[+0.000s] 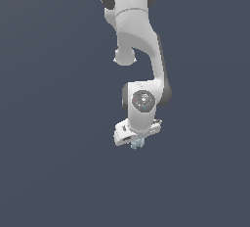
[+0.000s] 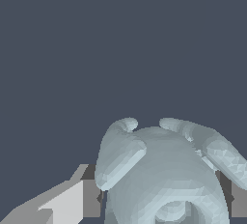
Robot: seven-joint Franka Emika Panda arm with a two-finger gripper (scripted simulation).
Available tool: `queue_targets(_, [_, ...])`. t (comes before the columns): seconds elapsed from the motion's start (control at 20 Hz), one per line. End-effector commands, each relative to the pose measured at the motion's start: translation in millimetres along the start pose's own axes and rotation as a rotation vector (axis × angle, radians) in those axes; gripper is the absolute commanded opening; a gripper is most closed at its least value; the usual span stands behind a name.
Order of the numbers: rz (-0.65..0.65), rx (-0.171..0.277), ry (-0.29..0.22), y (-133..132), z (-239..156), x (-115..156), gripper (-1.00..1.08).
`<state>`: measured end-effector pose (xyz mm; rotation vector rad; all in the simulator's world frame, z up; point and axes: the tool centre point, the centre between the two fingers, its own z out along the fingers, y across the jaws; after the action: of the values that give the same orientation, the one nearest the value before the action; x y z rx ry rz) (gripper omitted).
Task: Pick up the object and move it to a goal position.
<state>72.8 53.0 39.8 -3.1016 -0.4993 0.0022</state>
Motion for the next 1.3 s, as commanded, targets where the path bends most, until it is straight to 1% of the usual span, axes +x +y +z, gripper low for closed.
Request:
queue_targets(0.0, [0.000, 0.000, 0.001, 0.2, -0.3, 0.6, -1.00])
queue_targets(0.7, [0.000, 0.000, 0.001, 2.4, -5.2, -2.4, -1.00])
queue_targets(1.0, [0.000, 0.000, 0.001, 11.3, -24.8, -14.0, -1.00])
queue_targets(1.25, [0.000, 0.000, 0.001, 24.3, -53.7, -31.0, -1.00])
